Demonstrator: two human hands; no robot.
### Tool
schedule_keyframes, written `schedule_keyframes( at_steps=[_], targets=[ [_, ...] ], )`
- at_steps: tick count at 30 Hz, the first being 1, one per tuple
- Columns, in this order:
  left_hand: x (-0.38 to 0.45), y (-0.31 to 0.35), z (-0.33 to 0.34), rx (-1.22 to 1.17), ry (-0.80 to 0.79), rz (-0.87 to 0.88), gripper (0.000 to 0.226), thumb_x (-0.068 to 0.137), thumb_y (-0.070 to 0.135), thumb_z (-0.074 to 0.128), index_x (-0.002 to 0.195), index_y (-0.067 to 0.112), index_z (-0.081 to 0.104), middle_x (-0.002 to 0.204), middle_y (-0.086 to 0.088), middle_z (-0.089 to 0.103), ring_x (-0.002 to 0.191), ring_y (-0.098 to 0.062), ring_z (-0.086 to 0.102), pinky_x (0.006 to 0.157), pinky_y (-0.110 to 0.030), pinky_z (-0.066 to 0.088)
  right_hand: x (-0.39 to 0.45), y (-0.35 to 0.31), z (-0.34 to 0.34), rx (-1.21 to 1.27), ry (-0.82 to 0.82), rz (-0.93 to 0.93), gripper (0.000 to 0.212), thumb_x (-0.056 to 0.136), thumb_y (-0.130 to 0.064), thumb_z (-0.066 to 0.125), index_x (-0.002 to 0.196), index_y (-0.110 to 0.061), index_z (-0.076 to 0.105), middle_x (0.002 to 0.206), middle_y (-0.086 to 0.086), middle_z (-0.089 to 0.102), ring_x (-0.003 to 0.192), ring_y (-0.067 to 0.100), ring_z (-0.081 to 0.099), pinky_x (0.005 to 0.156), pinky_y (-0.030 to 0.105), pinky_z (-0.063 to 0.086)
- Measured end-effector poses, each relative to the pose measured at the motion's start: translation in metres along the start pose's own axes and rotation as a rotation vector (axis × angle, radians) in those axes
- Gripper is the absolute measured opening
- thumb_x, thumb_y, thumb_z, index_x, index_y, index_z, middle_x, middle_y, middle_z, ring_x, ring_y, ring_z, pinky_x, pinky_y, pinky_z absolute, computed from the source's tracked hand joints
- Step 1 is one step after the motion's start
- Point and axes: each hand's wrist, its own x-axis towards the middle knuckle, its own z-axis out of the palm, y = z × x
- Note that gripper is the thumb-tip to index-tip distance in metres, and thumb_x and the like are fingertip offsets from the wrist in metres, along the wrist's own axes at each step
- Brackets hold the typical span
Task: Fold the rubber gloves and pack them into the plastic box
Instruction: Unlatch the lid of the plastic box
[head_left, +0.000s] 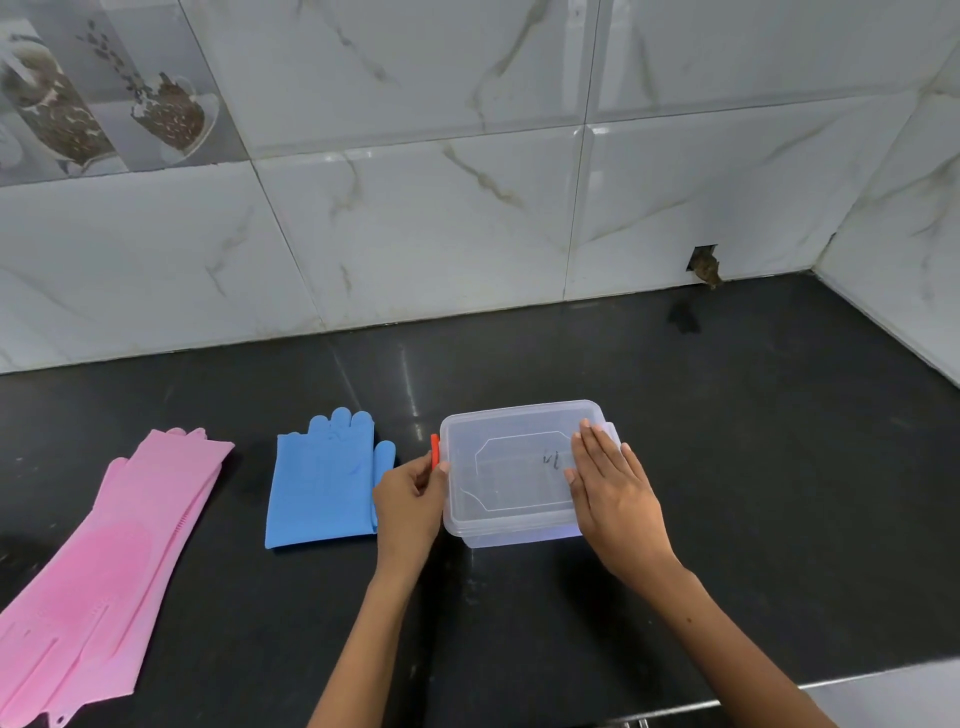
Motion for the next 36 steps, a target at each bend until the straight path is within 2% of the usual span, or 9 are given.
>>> schedule_keyframes(
  at_steps=[5,9,11,16,21,26,29,32,36],
  targets=[
    [-0.007,-0.007,-0.002,-0.002,0.02,-0.007,0.024,0.091,0.021,0.06,0.068,0.03,0.065,0.065,0.013,0.068,0.06,-0.01,0.067,0.053,-0.013,0.052,-0.011,-0.004,-0.006,0.048,0.019,0.018,0.079,0.095,-0.043,-0.012,0.139,-0.003,0.04,0.147,0.012,0.04,0.139,0.026,0.033,0.113,0.042,0.019],
    [-0.006,-0.01,-0.001,-0.016,0.03,-0.067,0.023,0.092,0.019,0.058,0.071,0.013,0.066,0.067,0.004,0.068,0.064,-0.015,0.066,0.057,-0.017,0.051,-0.013,-0.004,-0.006,0.057,0.019,0.017,0.077,0.094,-0.043,-0.01,0.14,-0.004,0.038,0.149,0.011,0.038,0.14,0.025,0.031,0.114,0.04,0.016],
    [-0.006,-0.013,-0.004,-0.082,0.03,-0.141,0.023,0.093,0.018,0.057,0.072,0.022,0.064,0.071,0.008,0.067,0.069,-0.01,0.066,0.058,-0.013,0.047,-0.013,-0.004,-0.006,0.056,0.016,0.014,0.079,0.094,-0.044,-0.012,0.141,-0.004,0.037,0.15,0.01,0.037,0.141,0.024,0.029,0.115,0.04,0.016],
    [-0.003,-0.02,-0.015,-0.272,-0.075,-0.319,0.013,0.094,0.017,0.055,0.093,0.023,0.067,0.085,0.008,0.073,0.08,-0.008,0.07,0.065,-0.014,0.052,-0.01,0.002,-0.006,0.076,-0.056,-0.006,0.087,0.083,-0.062,-0.015,0.149,-0.017,0.019,0.159,-0.001,0.013,0.147,0.014,0.007,0.117,0.037,-0.005],
    [0.001,-0.023,-0.024,-0.379,-0.18,-0.413,0.016,0.094,0.012,0.055,0.092,0.018,0.069,0.081,0.004,0.077,0.079,-0.014,0.073,0.067,-0.023,0.059,0.01,0.019,-0.019,0.098,-0.206,-0.229,0.104,0.067,-0.091,0.017,0.149,-0.029,0.006,0.159,-0.006,-0.012,0.146,0.015,-0.015,0.118,0.048,-0.011],
    [0.004,-0.025,-0.022,-0.39,-0.166,-0.453,0.014,0.092,0.01,0.056,0.093,0.017,0.068,0.087,0.0,0.074,0.081,-0.016,0.073,0.066,-0.025,0.06,0.043,0.023,-0.021,-0.027,-0.34,-0.411,0.132,0.047,-0.097,0.039,0.149,-0.027,-0.005,0.157,0.001,-0.022,0.142,0.023,-0.028,0.114,0.054,-0.016],
    [0.003,-0.028,-0.024,-0.379,-0.2,-0.457,0.014,0.091,0.009,0.057,0.092,0.017,0.068,0.089,-0.002,0.075,0.079,-0.017,0.074,0.068,-0.026,0.06,0.056,0.017,-0.022,-0.019,-0.368,-0.457,0.135,0.039,-0.097,0.046,0.146,-0.033,-0.005,0.158,0.003,-0.014,0.145,0.023,-0.017,0.115,0.053,-0.014],
    [0.003,-0.033,-0.028,-0.387,-0.214,-0.459,0.014,0.091,0.009,0.056,0.095,0.015,0.068,0.091,-0.003,0.075,0.081,-0.017,0.074,0.07,-0.027,0.06,0.063,0.011,-0.024,-0.002,-0.32,-0.5,0.132,0.037,-0.095,0.051,0.144,-0.037,0.001,0.154,0.004,0.01,0.143,0.026,0.006,0.118,0.053,-0.001],
    [0.004,-0.037,-0.029,-0.394,-0.2,-0.466,0.013,0.092,0.011,0.056,0.096,0.015,0.068,0.095,-0.005,0.075,0.086,-0.02,0.073,0.076,-0.031,0.058,0.059,0.007,-0.023,0.025,-0.211,-0.54,0.126,0.043,-0.093,0.05,0.144,-0.03,0.011,0.145,0.002,0.03,0.136,0.023,0.026,0.118,0.051,0.004]
  ],
)
